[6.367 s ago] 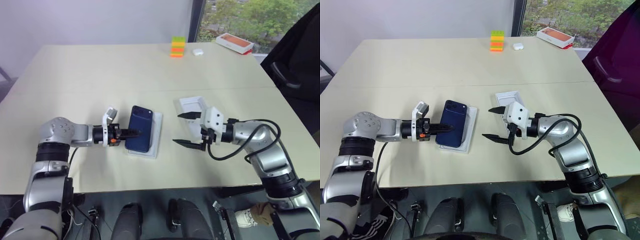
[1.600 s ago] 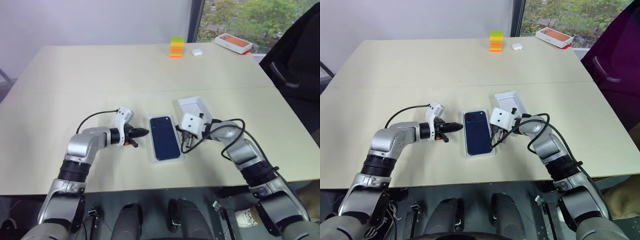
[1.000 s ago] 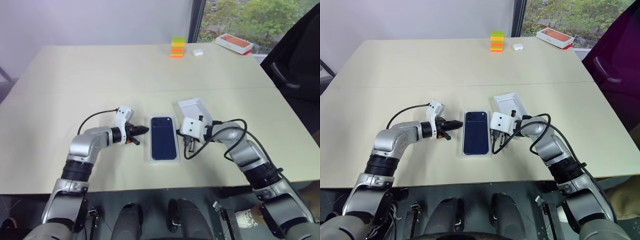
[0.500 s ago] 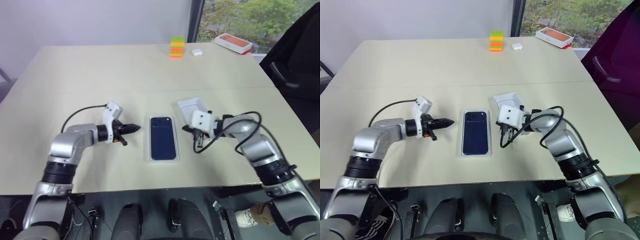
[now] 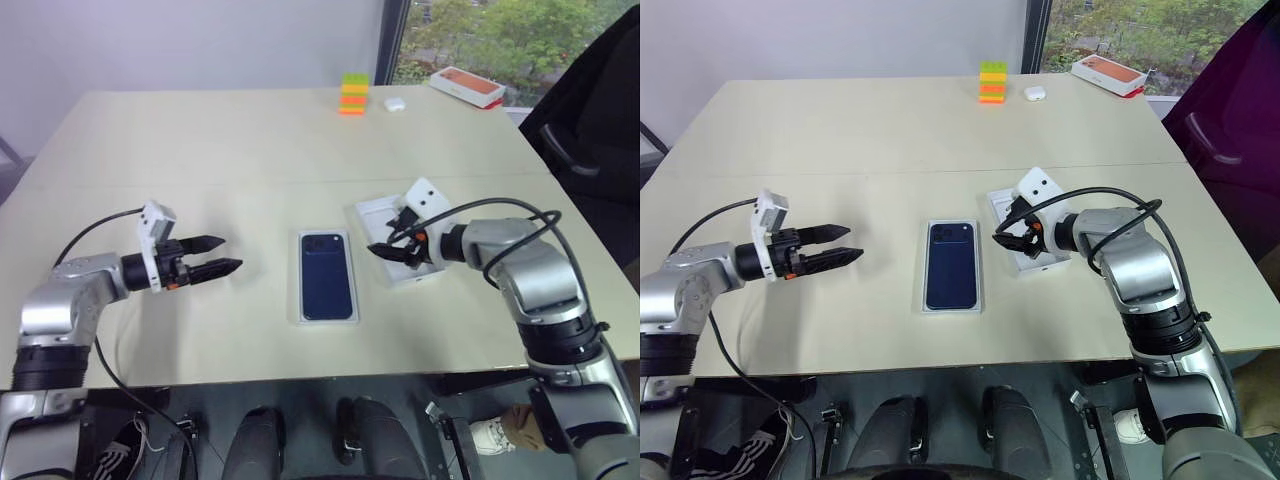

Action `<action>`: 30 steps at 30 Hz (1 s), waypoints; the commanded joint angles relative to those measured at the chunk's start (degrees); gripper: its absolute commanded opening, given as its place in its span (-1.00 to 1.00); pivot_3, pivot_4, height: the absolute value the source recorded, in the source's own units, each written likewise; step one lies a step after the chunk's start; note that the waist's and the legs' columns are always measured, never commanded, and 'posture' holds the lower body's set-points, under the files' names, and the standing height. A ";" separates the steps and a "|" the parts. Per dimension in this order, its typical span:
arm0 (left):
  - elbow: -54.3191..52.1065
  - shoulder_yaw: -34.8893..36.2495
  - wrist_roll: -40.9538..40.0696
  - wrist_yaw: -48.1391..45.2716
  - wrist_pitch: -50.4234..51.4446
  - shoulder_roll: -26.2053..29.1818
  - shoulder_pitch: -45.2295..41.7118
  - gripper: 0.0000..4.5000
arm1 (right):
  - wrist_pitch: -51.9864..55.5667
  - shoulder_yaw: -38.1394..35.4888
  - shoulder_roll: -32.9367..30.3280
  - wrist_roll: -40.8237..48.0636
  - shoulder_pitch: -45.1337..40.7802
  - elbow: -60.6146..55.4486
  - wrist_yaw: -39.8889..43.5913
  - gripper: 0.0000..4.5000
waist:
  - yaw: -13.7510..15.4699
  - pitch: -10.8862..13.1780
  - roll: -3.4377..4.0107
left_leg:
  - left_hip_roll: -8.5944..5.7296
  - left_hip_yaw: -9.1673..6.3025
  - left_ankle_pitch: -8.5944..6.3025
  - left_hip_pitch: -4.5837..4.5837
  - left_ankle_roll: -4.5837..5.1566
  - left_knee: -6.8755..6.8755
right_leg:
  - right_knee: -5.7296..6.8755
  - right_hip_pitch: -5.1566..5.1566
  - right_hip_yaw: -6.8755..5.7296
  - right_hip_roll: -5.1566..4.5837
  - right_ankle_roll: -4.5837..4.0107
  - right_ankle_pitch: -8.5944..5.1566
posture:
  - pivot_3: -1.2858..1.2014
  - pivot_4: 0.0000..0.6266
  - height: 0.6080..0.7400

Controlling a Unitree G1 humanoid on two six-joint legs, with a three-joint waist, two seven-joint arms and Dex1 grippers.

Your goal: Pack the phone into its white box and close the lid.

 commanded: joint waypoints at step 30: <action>-9.28 2.88 -3.10 5.49 -4.97 -3.36 4.04 1.00 | 30.09 -5.42 14.36 4.66 -15.30 8.25 -21.19 0.99 | -0.04 0.01 0.02 | 0.02 0.01 -0.01 -0.06 0.03 -0.03 | 0.00 -0.06 0.01 0.00 0.00 0.01 | 0.03 -0.52 1.00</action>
